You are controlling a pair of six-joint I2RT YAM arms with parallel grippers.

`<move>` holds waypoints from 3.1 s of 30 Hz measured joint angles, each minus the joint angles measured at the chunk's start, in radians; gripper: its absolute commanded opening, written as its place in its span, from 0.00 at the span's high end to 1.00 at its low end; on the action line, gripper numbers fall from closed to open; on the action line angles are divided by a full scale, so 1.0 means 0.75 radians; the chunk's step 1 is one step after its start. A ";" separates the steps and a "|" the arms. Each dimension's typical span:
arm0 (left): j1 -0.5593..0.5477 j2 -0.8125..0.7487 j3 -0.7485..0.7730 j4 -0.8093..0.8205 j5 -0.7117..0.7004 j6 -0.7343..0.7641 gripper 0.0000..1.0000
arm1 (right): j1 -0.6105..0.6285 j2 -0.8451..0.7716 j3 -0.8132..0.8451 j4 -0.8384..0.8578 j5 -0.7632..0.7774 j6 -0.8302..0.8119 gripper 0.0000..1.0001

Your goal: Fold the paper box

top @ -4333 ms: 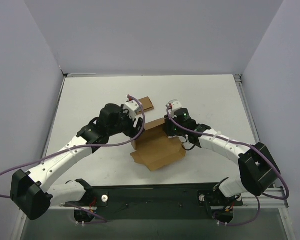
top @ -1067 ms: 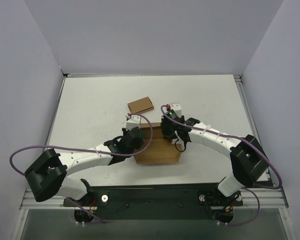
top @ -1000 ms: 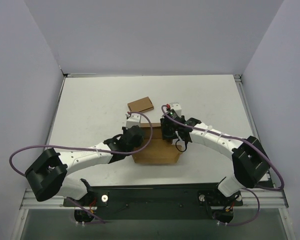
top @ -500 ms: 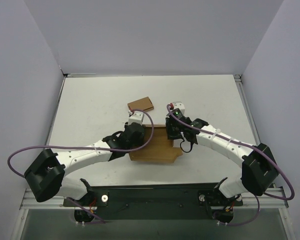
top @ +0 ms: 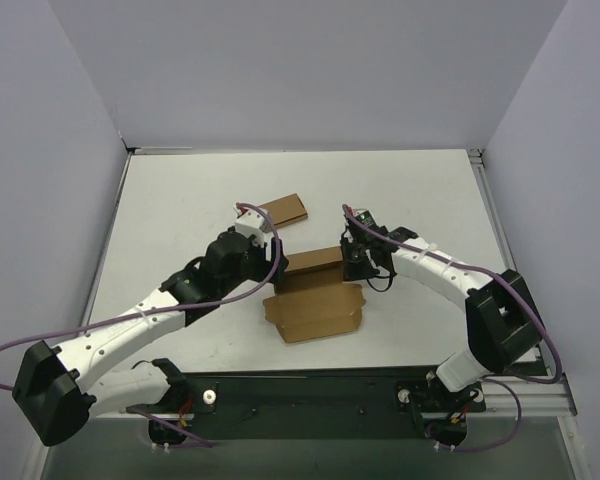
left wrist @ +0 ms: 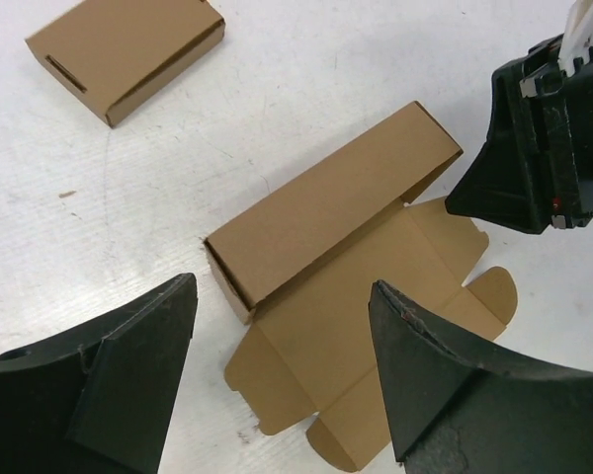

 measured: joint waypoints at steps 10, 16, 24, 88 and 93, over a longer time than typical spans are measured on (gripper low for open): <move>0.025 0.142 0.172 -0.104 0.179 0.270 0.19 | -0.024 0.029 0.031 -0.039 -0.097 -0.041 0.44; -0.193 0.378 0.397 -0.260 0.068 0.484 0.19 | -0.116 -0.133 0.013 -0.052 -0.138 -0.052 0.39; -0.277 0.599 0.520 -0.365 -0.056 0.720 0.18 | -0.393 -0.477 -0.142 -0.003 -0.188 -0.061 0.37; 0.375 0.454 -0.047 -0.104 0.828 -0.197 0.39 | -0.291 -0.662 -0.443 0.504 -0.646 0.365 0.30; 0.472 0.304 -0.054 -0.076 0.833 -0.218 0.34 | -0.160 -0.659 -0.396 0.488 -0.558 0.332 0.29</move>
